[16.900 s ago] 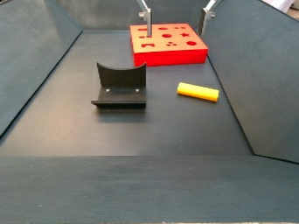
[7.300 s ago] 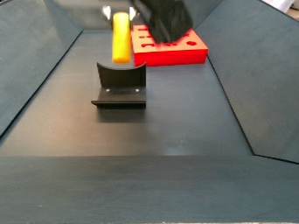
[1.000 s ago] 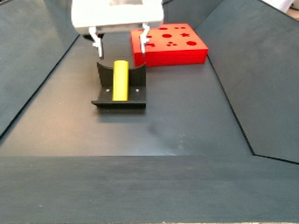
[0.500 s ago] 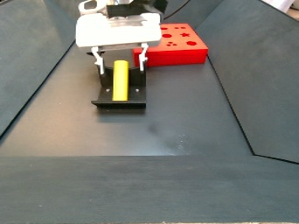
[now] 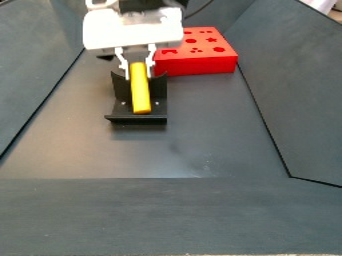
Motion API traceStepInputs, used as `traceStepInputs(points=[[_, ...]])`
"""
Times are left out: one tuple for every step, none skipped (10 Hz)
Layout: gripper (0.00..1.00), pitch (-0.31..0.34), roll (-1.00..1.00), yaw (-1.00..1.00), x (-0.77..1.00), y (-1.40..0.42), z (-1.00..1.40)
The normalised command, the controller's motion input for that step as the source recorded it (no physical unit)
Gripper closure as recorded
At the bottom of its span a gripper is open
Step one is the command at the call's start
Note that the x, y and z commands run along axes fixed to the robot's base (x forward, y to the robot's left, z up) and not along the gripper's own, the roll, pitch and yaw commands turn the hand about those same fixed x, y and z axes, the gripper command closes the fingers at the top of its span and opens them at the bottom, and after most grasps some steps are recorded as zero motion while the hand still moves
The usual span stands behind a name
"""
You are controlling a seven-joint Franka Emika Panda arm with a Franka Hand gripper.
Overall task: Pick up the oval object. Move up. Place the oval object on the fixture. Regrasp the oval object. Move to above the board. Insert the oval object.
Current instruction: Move to above the board.
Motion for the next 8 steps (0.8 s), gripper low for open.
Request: traceStepInputs(points=[[1.0, 0.035, -0.24, 0.08, -0.07, 0.07, 1.0], [1.0, -0.007, -0.15, 0.08, -0.07, 0.07, 1.0], [1.0, -0.026, -0.09, 0.07, -0.07, 0.07, 1.0], [1.0, -0.027, -0.07, 0.05, -0.07, 0.06, 1.0], [1.0, -0.02, -0.05, 0.03, -0.07, 0.06, 1.0], [1.0, -0.012, -0.05, 0.02, -0.07, 0.06, 1.0], [1.0, 0.006, -0.05, -0.01, -0.07, 0.05, 1.0], [1.0, 0.009, -0.05, -0.01, -0.07, 0.05, 1.0]])
